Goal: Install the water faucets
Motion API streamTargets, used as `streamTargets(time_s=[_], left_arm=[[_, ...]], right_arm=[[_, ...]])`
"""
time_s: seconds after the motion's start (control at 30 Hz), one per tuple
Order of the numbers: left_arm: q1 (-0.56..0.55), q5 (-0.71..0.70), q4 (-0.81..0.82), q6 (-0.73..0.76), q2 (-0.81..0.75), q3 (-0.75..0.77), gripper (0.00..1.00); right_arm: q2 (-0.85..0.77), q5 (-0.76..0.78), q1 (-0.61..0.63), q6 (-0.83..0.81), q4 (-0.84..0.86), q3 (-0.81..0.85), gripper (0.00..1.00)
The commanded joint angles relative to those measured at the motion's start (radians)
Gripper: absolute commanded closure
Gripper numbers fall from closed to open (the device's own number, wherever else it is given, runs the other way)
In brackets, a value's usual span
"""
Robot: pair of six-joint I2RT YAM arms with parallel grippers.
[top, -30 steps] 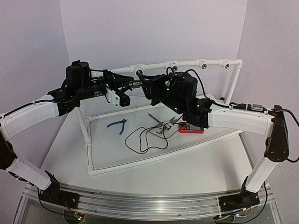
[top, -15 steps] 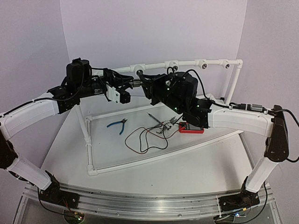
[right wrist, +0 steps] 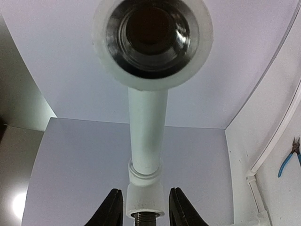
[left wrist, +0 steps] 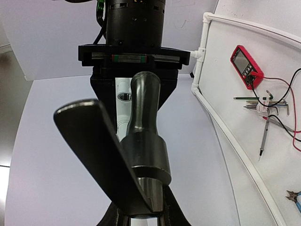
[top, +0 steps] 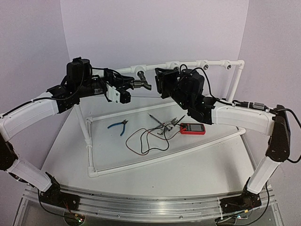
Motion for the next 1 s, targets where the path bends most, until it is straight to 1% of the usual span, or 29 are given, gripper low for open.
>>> streamTargets(time_s=[0.0,0.1,0.17,0.23,0.33,0.4,0.47,0.53,0.57,0.6,0.67,0.73,0.77,0.83,0.9,0.97], left_arm=[[-0.013,0.030,0.104,-0.018,0.001,0.075,1.00],[-0.013,0.026,0.108,-0.024,0.005,0.080,1.00],[-0.013,0.021,0.110,-0.025,0.007,0.082,1.00],[-0.013,0.018,0.112,-0.025,0.009,0.085,1.00],[-0.013,0.012,0.109,-0.026,0.011,0.091,1.00],[-0.013,0.010,0.106,-0.026,0.012,0.094,1.00],[-0.013,0.009,0.106,-0.029,0.014,0.095,1.00],[-0.013,0.007,0.106,-0.032,0.015,0.097,1.00],[-0.013,0.006,0.104,-0.034,0.015,0.099,1.00],[-0.013,0.006,0.104,-0.034,0.016,0.099,1.00],[-0.013,0.006,0.103,-0.034,0.017,0.101,1.00],[-0.013,0.004,0.104,-0.035,0.018,0.101,1.00],[-0.013,0.004,0.104,-0.035,0.017,0.101,1.00],[-0.013,0.002,0.103,-0.036,0.016,0.101,1.00],[-0.013,0.001,0.107,-0.041,0.017,0.105,1.00],[-0.013,0.002,0.110,-0.062,0.019,0.116,1.00]], right_arm=[[0.008,0.025,0.012,-0.015,0.053,0.003,0.61],[-0.004,0.012,0.011,-0.073,0.066,-0.003,0.55],[-0.031,-0.032,0.011,-0.237,0.069,0.002,0.51],[-0.056,-0.101,0.013,-0.416,0.036,0.027,0.47],[-0.110,-0.186,0.025,-0.756,-0.144,0.097,0.36],[-0.146,-0.158,0.051,-0.973,-0.280,0.120,0.30],[-0.184,-0.097,0.073,-1.160,-0.316,0.095,0.28],[-0.214,-0.073,0.101,-1.359,-0.318,0.069,0.27],[-0.223,-0.060,0.119,-1.526,-0.318,0.061,0.27],[-0.223,-0.057,0.149,-1.638,-0.325,0.055,0.26],[-0.207,-0.053,0.211,-1.948,-0.349,0.044,0.23],[-0.180,-0.038,0.256,-2.160,-0.379,0.045,0.19],[-0.168,-0.018,0.267,-2.223,-0.373,0.045,0.18],[-0.142,0.027,0.268,-2.298,-0.351,0.057,0.18],[-0.113,0.066,0.270,-2.371,-0.296,0.065,0.20],[-0.097,0.103,0.270,-2.418,-0.196,0.056,0.22]])
